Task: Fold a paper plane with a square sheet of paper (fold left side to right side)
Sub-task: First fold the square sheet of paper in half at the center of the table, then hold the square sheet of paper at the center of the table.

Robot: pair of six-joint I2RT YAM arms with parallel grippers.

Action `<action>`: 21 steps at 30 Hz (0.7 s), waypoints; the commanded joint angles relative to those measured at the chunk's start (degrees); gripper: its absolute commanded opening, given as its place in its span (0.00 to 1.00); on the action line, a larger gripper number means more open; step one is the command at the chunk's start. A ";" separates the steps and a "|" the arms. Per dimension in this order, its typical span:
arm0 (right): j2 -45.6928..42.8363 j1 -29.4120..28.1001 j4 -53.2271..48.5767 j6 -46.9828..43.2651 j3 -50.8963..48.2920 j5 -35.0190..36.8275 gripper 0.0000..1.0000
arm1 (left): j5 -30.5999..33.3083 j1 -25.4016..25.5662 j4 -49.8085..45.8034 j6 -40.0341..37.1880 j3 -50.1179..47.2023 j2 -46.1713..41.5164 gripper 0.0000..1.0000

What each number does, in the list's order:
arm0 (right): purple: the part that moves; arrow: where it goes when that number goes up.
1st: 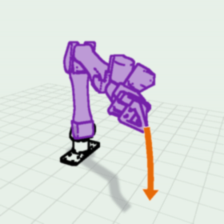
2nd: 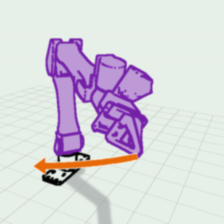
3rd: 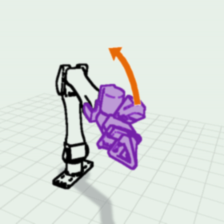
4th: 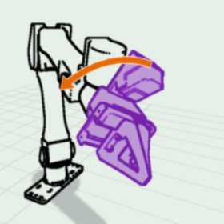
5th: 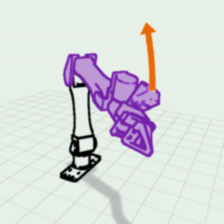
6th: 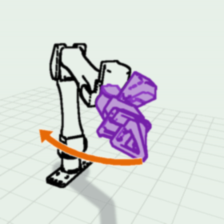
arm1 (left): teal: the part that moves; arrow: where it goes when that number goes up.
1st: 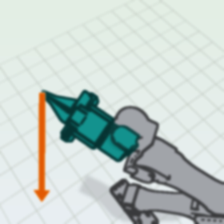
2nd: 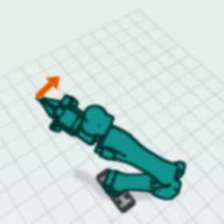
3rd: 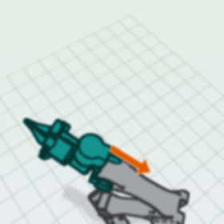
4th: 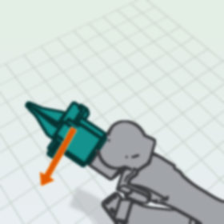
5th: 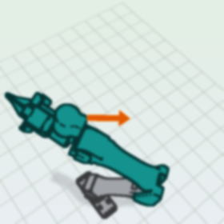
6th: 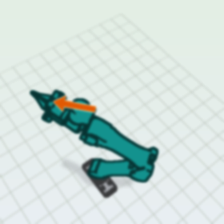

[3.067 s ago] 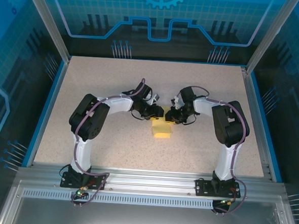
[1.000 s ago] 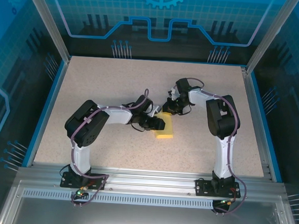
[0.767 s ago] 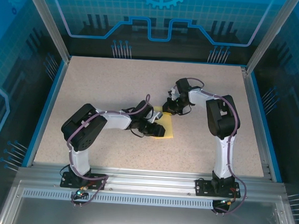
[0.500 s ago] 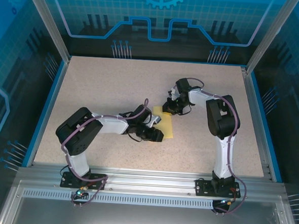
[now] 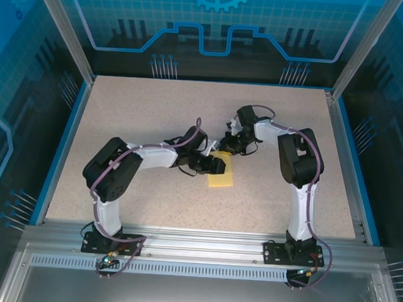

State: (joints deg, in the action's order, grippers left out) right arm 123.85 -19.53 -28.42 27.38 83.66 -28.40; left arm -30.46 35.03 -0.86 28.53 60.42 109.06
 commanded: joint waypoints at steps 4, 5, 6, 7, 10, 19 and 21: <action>-3.93 -1.26 -1.54 -0.12 -0.21 -0.95 0.17 | 0.83 -0.06 -1.02 0.68 -0.13 3.44 0.51; -5.03 -1.01 -1.68 -0.26 0.16 -1.08 0.17 | 1.06 0.00 -1.11 0.76 -0.47 3.44 0.51; -6.20 -0.68 -1.77 -0.39 0.39 -1.21 0.18 | 1.26 -0.04 -1.25 0.90 -0.68 3.44 0.51; -7.32 -0.37 -1.97 -0.50 0.44 -1.12 0.19 | 1.38 -0.03 -1.28 0.97 -0.81 3.44 0.51; -12.10 0.86 -2.81 -1.20 -1.41 -0.27 0.28 | 1.46 -0.01 -1.25 1.19 -1.01 3.52 0.51; -25.55 2.19 -1.94 -1.98 -22.09 -2.22 0.17 | 2.11 0.05 -1.94 1.44 -0.68 2.66 0.50; -26.86 1.41 1.25 -0.63 -26.67 -4.41 0.14 | 2.22 0.06 -2.03 1.54 -0.59 2.56 0.50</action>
State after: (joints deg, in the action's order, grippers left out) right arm 97.97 -17.34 -28.71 25.63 62.39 -29.43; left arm -29.78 34.76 -0.56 29.74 60.62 111.09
